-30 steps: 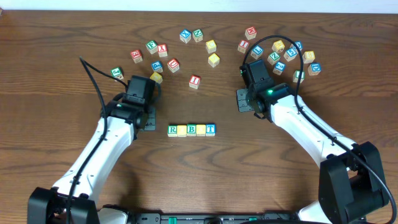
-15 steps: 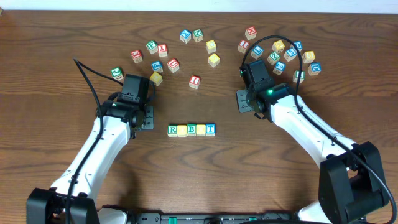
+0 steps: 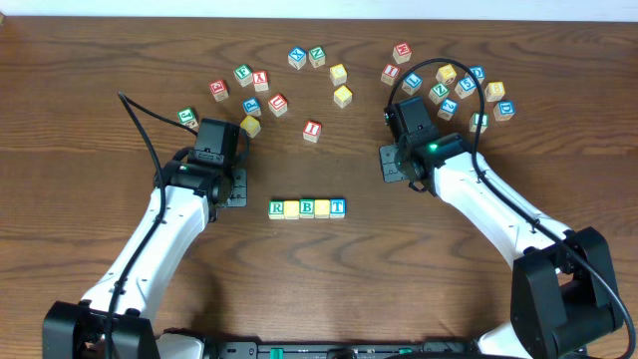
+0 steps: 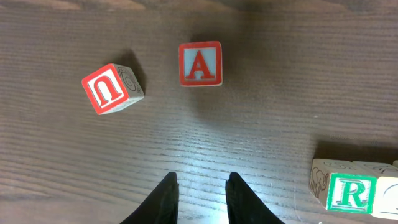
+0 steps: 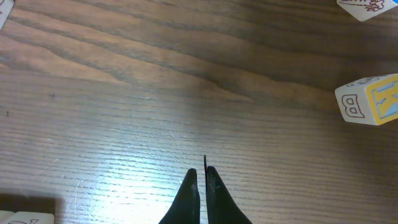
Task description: Spell out ROBOT
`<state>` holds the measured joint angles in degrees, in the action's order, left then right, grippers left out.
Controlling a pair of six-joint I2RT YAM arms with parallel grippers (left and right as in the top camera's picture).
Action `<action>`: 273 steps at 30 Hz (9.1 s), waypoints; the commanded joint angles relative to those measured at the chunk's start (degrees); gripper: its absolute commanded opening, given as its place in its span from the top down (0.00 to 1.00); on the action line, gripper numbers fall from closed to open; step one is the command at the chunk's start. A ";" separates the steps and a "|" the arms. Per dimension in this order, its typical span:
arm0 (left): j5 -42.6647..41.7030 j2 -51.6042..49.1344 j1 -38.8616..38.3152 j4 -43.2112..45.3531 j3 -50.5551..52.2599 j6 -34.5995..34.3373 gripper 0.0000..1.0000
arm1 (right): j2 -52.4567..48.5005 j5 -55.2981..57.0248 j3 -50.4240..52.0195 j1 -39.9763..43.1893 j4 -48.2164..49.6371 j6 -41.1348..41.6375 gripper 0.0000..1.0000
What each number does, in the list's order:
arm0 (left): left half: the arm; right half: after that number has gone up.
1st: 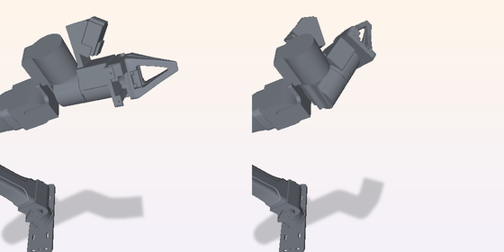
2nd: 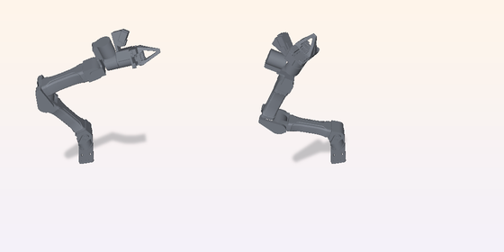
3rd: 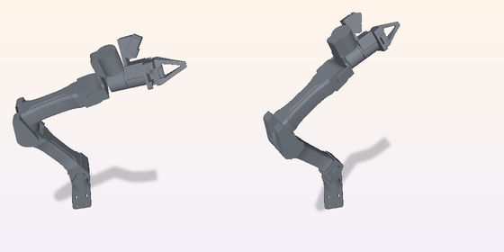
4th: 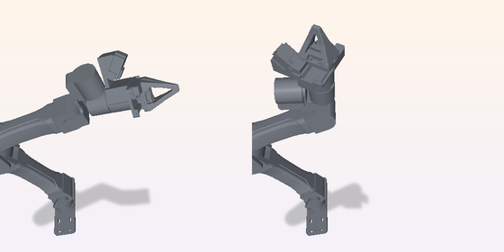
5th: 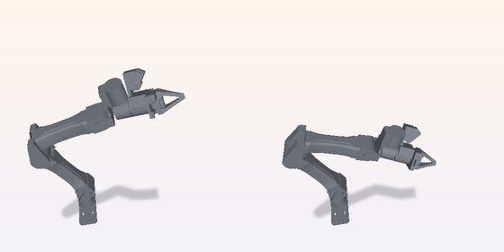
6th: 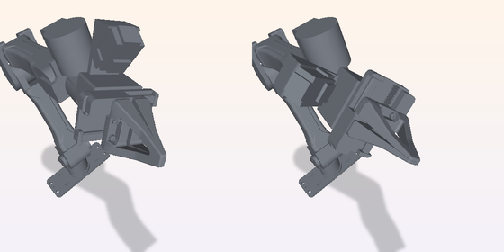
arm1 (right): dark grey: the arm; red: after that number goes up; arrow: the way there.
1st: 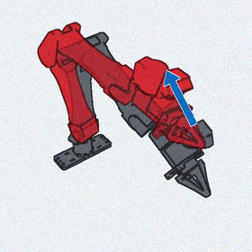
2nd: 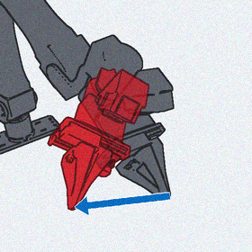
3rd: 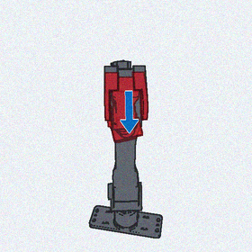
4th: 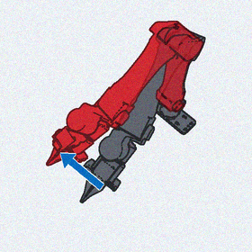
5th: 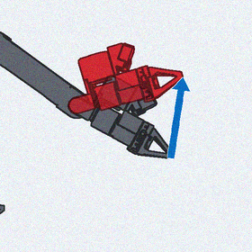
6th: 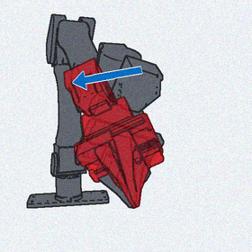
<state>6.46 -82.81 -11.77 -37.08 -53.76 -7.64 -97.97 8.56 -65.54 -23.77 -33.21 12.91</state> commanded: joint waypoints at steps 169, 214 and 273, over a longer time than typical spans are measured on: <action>-19.98 -3.69 -4.72 11.30 10.47 0.11 0.81 | 1.33 0.04 -1.01 -0.28 2.16 -0.74 0.99; -0.09 6.93 -1.25 15.74 7.85 -3.74 0.02 | 1.33 9.03 -1.01 0.15 2.54 -1.44 0.01; 9.20 16.33 -1.25 11.87 12.41 -3.39 0.00 | 1.33 9.94 -0.98 0.09 2.58 -1.40 0.01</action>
<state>11.88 -70.35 -13.21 -25.06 -43.68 -11.60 -97.97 17.63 -65.54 -23.75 -30.61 11.46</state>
